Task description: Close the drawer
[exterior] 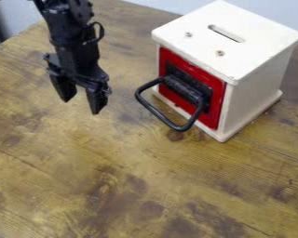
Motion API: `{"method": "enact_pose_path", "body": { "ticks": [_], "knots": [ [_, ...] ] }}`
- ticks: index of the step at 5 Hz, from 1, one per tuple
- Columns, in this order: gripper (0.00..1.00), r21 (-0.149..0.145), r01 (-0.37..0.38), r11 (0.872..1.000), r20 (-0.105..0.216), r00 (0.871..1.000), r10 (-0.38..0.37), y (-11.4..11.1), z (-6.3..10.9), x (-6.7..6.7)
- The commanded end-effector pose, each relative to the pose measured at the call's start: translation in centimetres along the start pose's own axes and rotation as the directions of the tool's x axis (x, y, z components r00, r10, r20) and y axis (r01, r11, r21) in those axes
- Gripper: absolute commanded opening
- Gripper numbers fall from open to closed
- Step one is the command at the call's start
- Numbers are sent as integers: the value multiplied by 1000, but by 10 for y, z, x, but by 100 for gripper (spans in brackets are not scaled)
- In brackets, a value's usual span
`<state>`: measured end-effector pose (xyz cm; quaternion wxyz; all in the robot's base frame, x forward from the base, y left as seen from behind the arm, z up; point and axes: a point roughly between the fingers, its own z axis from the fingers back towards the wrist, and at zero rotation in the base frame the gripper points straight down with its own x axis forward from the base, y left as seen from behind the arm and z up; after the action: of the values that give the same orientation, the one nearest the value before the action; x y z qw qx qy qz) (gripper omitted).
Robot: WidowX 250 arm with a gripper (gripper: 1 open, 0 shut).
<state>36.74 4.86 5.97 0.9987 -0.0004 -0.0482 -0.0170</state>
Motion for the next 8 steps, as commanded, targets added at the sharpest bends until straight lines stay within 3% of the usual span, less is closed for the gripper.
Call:
{"method": "enact_pose_path", "body": {
  "ticks": [1,2,4,6,8],
  "knots": [
    [100,18,-13,1000,95,995,11,-16,29,-1],
    [100,15,4,1000,115,993,-6,-32,25,-4],
    [100,8,-29,1000,99,995,28,-14,22,-2],
    [100,12,-80,997,82,994,79,-11,8,0],
    [100,14,-93,996,65,994,92,-3,10,5]
  ]
}}
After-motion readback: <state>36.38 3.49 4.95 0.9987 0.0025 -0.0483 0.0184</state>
